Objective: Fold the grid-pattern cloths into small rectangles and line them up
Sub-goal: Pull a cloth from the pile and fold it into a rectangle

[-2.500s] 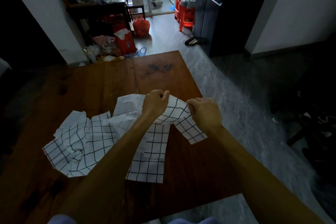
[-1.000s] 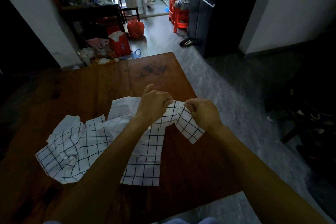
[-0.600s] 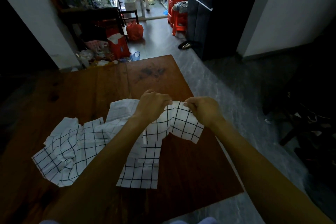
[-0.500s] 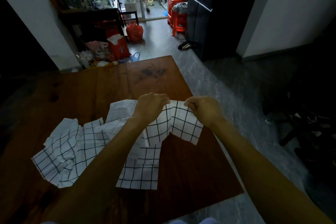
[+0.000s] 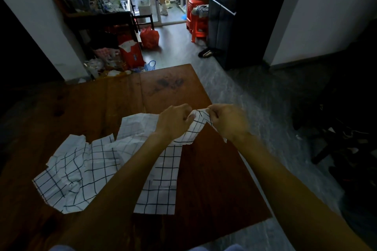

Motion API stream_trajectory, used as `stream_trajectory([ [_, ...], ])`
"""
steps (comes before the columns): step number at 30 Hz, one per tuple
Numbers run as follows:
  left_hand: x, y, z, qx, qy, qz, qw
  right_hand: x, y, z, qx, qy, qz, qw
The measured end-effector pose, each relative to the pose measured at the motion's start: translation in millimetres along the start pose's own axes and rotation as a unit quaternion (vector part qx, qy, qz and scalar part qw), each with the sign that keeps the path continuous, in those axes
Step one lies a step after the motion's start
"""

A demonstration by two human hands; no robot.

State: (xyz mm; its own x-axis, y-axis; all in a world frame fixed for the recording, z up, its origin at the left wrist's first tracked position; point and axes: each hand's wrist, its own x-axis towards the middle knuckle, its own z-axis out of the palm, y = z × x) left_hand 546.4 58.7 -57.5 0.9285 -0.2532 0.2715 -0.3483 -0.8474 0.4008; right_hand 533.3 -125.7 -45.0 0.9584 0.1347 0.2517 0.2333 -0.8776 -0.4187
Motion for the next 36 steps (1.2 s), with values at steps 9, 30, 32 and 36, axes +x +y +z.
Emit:
stream_trajectory([
  [9, 13.3, 16.2, 7.2, -0.087, 0.062, -0.024, 0.994, -10.6, -2.7, -2.3, 0.115, -0.037, -0.001, 0.993],
  [30, 4.9, 30.0, -1.3, -0.208, 0.059, 0.038, 0.976, -12.1, 5.9, 3.0, 0.223, 0.022, 0.018, 0.974],
  [32, 5.4, 32.0, -1.5, -0.208, 0.061, 0.043, 0.975, -13.1, 4.0, 1.1, 0.241, 0.029, 0.006, 0.97],
  [36, 11.8, 34.5, -8.4, -0.218, 0.103, 0.001, 0.97, -13.1, 5.9, 0.5, 0.22, 0.021, 0.018, 0.975],
])
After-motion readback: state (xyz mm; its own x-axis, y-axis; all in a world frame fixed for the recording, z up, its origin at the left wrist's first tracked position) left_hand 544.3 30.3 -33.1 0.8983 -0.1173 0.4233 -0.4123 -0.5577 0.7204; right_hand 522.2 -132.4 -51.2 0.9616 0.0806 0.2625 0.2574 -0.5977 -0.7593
